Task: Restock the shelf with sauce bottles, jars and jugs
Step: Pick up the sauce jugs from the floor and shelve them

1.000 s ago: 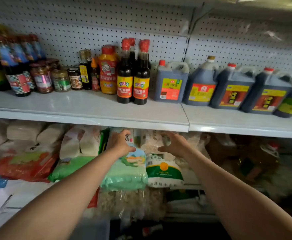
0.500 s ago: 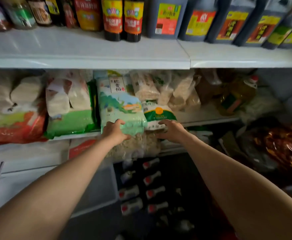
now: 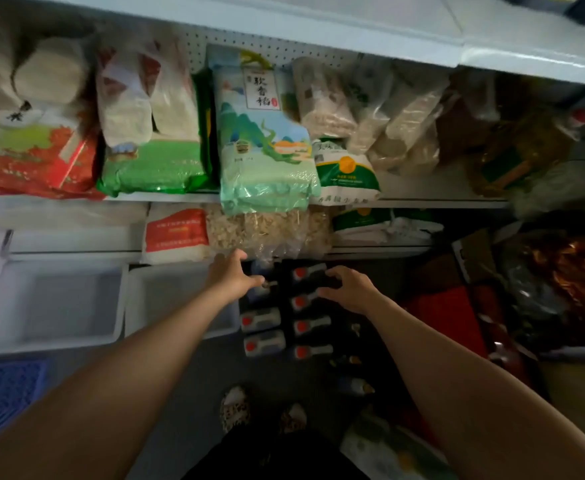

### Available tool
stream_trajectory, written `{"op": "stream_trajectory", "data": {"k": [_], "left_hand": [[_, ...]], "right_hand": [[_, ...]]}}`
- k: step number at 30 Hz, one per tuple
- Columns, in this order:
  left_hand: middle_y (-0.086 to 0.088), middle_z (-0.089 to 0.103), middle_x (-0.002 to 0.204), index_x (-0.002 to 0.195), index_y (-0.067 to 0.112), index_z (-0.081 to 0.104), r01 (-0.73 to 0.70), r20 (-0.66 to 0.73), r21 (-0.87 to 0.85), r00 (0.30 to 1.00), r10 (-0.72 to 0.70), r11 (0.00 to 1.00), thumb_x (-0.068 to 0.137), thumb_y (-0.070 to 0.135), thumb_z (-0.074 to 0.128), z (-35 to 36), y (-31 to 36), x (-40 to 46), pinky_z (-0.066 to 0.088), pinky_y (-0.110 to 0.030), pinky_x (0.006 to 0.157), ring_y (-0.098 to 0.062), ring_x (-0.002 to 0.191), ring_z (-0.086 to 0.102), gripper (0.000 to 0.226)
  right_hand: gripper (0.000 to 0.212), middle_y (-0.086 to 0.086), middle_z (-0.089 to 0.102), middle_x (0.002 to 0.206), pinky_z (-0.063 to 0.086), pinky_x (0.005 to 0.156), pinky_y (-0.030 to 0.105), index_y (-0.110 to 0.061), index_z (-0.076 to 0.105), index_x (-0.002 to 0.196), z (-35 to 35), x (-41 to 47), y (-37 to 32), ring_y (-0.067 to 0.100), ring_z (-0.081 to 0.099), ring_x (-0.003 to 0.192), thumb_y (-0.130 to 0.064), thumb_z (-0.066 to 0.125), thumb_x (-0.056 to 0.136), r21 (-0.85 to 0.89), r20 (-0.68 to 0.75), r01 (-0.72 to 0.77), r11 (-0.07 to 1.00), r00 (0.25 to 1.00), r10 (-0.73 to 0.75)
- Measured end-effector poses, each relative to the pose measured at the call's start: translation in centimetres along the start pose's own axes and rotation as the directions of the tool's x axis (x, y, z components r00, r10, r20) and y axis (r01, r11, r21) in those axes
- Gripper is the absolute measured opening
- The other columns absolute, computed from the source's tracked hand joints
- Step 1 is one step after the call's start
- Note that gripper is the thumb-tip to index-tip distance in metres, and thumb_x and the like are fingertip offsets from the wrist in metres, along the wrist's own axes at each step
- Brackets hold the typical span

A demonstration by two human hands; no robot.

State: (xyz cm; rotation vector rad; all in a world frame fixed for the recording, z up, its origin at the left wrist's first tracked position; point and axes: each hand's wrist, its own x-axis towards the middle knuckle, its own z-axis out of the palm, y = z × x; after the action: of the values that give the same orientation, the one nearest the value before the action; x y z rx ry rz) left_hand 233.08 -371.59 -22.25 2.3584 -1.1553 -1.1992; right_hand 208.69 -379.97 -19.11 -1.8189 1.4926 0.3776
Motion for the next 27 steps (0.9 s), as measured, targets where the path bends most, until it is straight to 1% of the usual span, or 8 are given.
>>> {"op": "stream_trajectory", "data": {"k": [7,11,14,17,19,21,23,27], "left_hand": [[-0.012,0.05,0.139,0.139,0.015,0.046,0.069,0.038,-0.05,0.997,-0.067,0.996,0.085,0.042,0.073,5.0,-3.4,2.4,0.043,-0.038,0.098,-0.03,0.126,0.049,0.066],[-0.016,0.051,0.136,0.137,0.012,0.047,0.131,0.071,-0.067,0.99,-0.126,0.989,0.087,0.045,0.07,10.9,-7.2,4.7,0.044,-0.037,0.097,-0.032,0.123,0.051,0.064],[-0.014,0.056,0.133,0.134,0.01,0.051,0.159,0.091,-0.106,0.985,-0.15,0.982,0.089,0.046,0.066,16.2,-11.3,6.3,0.044,-0.035,0.092,-0.03,0.119,0.055,0.059],[-0.006,0.057,0.134,0.136,0.018,0.052,0.216,0.136,-0.121,0.97,-0.199,0.969,0.093,0.052,0.057,21.5,-15.5,8.0,0.042,-0.031,0.088,-0.027,0.122,0.054,0.056],[-0.003,0.056,0.138,0.137,0.026,0.054,0.215,0.167,-0.093,0.966,-0.198,0.972,0.095,0.057,0.048,25.1,-18.3,9.4,0.042,-0.033,0.092,-0.025,0.125,0.053,0.052],[-0.004,0.056,0.137,0.133,0.023,0.057,0.243,0.18,-0.091,0.958,-0.224,0.966,0.097,0.053,0.045,28.3,-20.6,10.8,0.04,-0.034,0.095,-0.026,0.124,0.053,0.049],[-0.008,0.055,0.138,0.138,0.02,0.051,0.317,0.178,-0.18,0.942,-0.286,0.931,0.096,0.051,0.049,31.4,-22.7,12.3,0.04,-0.035,0.098,-0.03,0.125,0.052,0.052],[-0.009,0.046,0.146,0.15,0.024,0.035,0.386,0.212,-0.317,0.919,-0.332,0.866,0.095,0.052,0.052,37.2,-27.2,15.3,0.037,-0.033,0.1,-0.029,0.132,0.046,0.064]], "right_hand": [[0.052,0.004,0.062,0.126,0.048,0.096,0.036,-0.02,0.056,0.134,6.7,5.0,2.3,0.024,0.059,0.117,-0.05,0.065,0.092,0.044,0.106,0.006,0.999,0.994,-0.011],[0.057,0.003,0.056,0.139,0.043,0.102,0.034,-0.019,0.051,0.142,12.6,9.5,5.7,0.024,0.054,0.127,-0.048,0.063,0.094,0.1,0.178,-0.041,0.994,0.984,0.023],[0.057,0.004,0.057,0.136,0.044,0.098,0.033,-0.016,0.053,0.138,17.5,12.6,8.7,0.025,0.055,0.124,-0.05,0.064,0.094,0.121,0.201,-0.064,0.991,0.979,0.039],[0.063,0.001,0.053,0.143,0.047,0.105,0.038,-0.017,0.048,0.144,22.1,15.4,11.7,0.023,0.053,0.128,-0.05,0.065,0.093,0.22,0.237,-0.143,0.965,0.967,0.089],[0.066,0.0,0.049,0.149,0.041,0.106,0.033,-0.018,0.043,0.148,25.1,17.7,13.7,0.023,0.049,0.134,-0.049,0.064,0.094,0.221,0.257,-0.165,0.961,0.96,0.106],[0.067,0.002,0.047,0.151,0.038,0.102,0.031,-0.018,0.041,0.149,28.1,20.1,15.5,0.024,0.047,0.135,-0.05,0.064,0.094,0.234,0.268,-0.181,0.955,0.957,0.115],[0.067,0.001,0.046,0.151,0.038,0.104,0.031,-0.02,0.04,0.15,31.0,22.4,16.8,0.024,0.046,0.137,-0.048,0.065,0.094,0.277,0.277,-0.194,0.941,0.954,0.115],[0.06,-0.009,0.053,0.133,0.043,0.104,0.032,-0.019,0.046,0.145,37.5,26.0,18.8,0.016,0.05,0.129,-0.038,0.069,0.094,0.393,0.271,-0.186,0.9,0.959,0.079]]}}
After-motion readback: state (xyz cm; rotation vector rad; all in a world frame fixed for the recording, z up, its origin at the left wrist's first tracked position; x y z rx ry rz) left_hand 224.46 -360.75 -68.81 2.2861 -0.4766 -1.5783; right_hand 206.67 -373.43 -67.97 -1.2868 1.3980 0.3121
